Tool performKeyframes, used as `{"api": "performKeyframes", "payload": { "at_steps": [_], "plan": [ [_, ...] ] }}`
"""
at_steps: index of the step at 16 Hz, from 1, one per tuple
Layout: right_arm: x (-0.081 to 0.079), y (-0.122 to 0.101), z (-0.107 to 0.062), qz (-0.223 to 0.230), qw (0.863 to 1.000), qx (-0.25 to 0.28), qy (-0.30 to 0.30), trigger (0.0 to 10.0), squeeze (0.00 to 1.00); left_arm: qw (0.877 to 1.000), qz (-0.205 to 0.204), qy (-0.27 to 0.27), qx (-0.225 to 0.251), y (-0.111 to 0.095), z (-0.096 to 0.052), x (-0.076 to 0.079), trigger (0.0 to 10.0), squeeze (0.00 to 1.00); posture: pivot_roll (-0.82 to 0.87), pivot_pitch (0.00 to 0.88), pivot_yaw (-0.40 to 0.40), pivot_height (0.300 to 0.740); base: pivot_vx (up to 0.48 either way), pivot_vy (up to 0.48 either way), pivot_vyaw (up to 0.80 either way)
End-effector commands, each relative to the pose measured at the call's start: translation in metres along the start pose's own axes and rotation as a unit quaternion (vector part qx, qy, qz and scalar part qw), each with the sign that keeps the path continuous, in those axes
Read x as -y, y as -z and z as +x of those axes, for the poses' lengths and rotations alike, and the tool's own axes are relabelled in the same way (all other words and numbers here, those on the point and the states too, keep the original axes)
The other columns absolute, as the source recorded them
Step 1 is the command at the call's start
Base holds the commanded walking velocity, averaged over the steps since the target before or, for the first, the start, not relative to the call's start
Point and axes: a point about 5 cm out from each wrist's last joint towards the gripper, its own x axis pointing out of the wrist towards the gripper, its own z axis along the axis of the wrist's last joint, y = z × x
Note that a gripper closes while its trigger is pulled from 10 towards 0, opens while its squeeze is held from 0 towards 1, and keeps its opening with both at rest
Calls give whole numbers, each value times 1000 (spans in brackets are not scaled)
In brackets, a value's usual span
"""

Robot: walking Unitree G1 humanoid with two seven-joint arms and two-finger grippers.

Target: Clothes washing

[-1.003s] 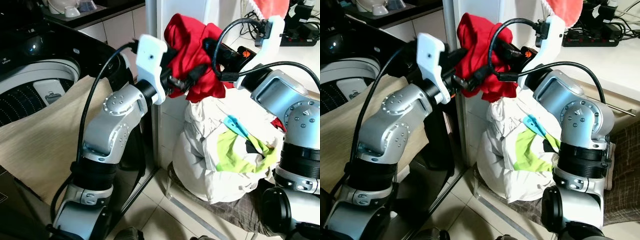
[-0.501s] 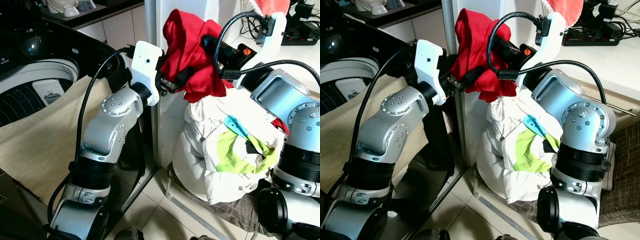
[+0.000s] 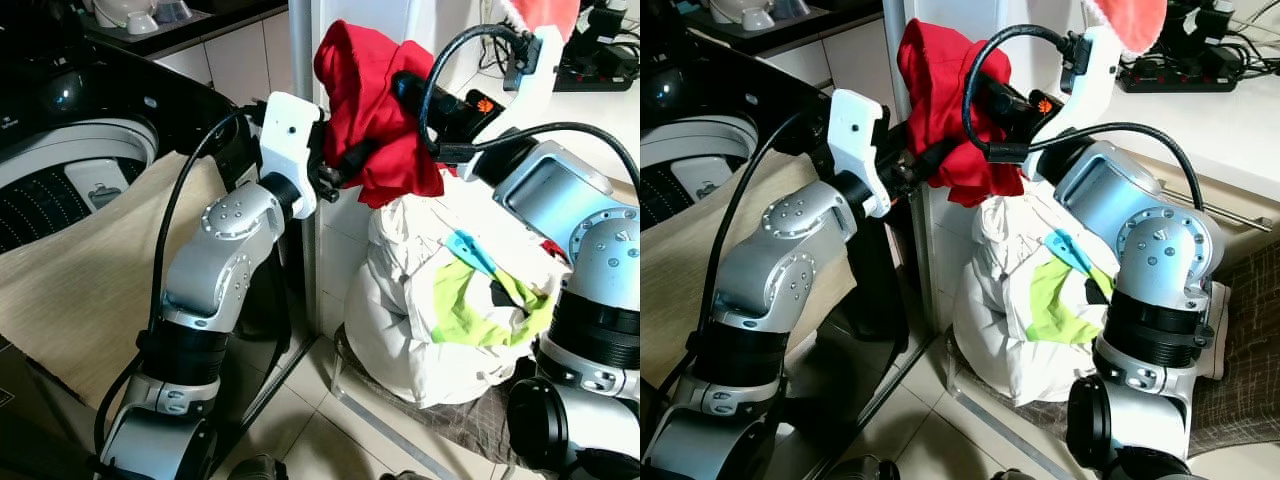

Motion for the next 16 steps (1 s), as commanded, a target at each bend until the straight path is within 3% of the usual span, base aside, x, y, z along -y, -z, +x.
{"api": "performKeyframes", "payload": {
  "at_steps": [1, 5, 7, 8, 9, 10, 11, 14, 16],
  "plan": [
    [-7, -4, -1, -4, 1000, 8, -16, 0, 0, 1000, 3, -13, 12, -5, -1, -4, 0, 0, -54, 0, 50, 740, 0, 0, 0],
    [-4, -2, -3, -11, 1000, 4, -5, 0, 0, 999, -10, -39, 27, -9, -4, -13, 0, 0, -54, 0, 50, 740, 0, 0, 0],
    [-3, -1, -4, -13, 1000, 2, 2, 8784, 0, 998, -11, -55, 34, -11, -5, -18, 0, 0, -51, 0, 53, 740, 0, 0, 0],
    [-2, -1, -5, -12, 1000, 3, 2, 9529, 0, 997, -12, -68, 40, -13, -5, -23, 0, 0, -49, 0, 54, 740, 0, 0, 0],
    [-2, -1, -5, -12, 1000, 3, 2, 10000, 290, 997, -12, -71, 42, -13, -5, -24, 0, 0, -48, 0, 54, 740, 0, 0, 0],
    [-2, 0, -5, -12, 1000, 2, 2, 10000, 949, 996, -12, -75, 44, -14, -5, -26, 0, 0, -48, 0, 54, 740, 0, 0, 0],
    [-1, 0, -5, -11, 1000, 2, 2, 10000, 1000, 996, -12, -76, 45, -14, -5, -26, 0, 0, -48, 0, 56, 740, 0, 0, 0],
    [-1, -2, -5, -11, 1000, 5, 0, 10000, 1000, 995, -14, -85, 56, -17, -4, -28, 0, 0, -48, 0, 57, 740, 0, 0, 0],
    [-4, 0, -7, -32, 999, -8, -15, 10000, 1000, 991, -18, -108, 78, -28, -4, -39, 0, 0, -46, 0, 55, 740, 0, 0, 0]
  ]
}}
